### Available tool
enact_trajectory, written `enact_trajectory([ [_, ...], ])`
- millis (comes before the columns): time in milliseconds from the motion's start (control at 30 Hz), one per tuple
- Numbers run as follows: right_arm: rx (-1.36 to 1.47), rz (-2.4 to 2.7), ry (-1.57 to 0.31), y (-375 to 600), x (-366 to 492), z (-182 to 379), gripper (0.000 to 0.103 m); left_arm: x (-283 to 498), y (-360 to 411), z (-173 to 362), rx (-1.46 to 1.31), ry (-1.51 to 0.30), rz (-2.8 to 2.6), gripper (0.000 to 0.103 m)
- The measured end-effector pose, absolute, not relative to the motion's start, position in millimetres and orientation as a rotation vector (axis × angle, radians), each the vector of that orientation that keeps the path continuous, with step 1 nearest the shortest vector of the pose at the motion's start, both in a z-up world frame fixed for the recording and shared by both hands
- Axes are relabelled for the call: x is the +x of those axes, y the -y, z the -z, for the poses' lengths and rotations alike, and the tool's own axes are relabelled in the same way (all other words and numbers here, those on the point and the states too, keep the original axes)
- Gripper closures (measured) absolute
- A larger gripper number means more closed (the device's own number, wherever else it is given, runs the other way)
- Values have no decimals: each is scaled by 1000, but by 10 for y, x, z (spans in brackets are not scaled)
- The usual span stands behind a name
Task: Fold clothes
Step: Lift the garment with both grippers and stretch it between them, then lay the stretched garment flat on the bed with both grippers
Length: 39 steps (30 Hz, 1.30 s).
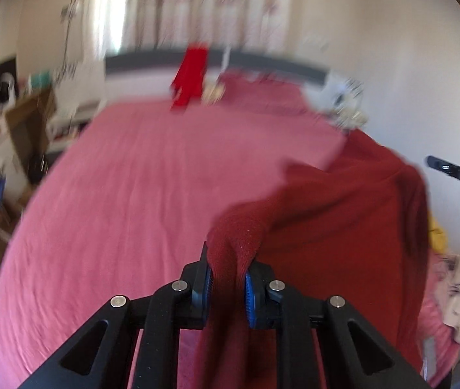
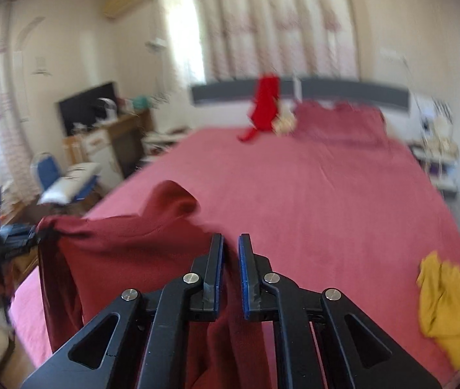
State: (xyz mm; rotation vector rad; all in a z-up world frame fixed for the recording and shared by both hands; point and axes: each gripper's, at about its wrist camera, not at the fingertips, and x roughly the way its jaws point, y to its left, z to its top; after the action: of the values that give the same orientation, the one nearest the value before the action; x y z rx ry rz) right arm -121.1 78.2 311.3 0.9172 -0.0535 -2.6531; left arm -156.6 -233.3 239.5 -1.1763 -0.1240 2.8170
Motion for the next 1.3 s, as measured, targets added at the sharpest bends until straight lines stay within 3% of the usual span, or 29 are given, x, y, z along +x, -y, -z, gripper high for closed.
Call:
enact_trajectory([
  [100,1178,2577,50,-760,-1602,-2381,74,-1888,2312,-1604,-1407,131,-2744,87],
  [300,1431,2410,76,-886,-1482,-1288,74,-1949,2535,-508,-1680,422,-2640,87],
  [500,1523,2293,252,-1286,-896,-958,72,-1308,2974,-381,-1592,831,-2639,87],
  [600,1550,2272,288,-1569,-438,-965,57,-770,3037,-366,-1554,924,-2583,85],
  [967,1782,2094,327,-2119,975,-673,53,863,2730,-117,-1622,986,-2390,79],
  [1167,1844,2013,460,-2258,1398,-419,51,1289,2695,100,-1683,993,-2271,77],
  [1300,1854,1918,578,-2258,1593,-225,51,1530,2762,167,-1605,1129,-2242,76],
])
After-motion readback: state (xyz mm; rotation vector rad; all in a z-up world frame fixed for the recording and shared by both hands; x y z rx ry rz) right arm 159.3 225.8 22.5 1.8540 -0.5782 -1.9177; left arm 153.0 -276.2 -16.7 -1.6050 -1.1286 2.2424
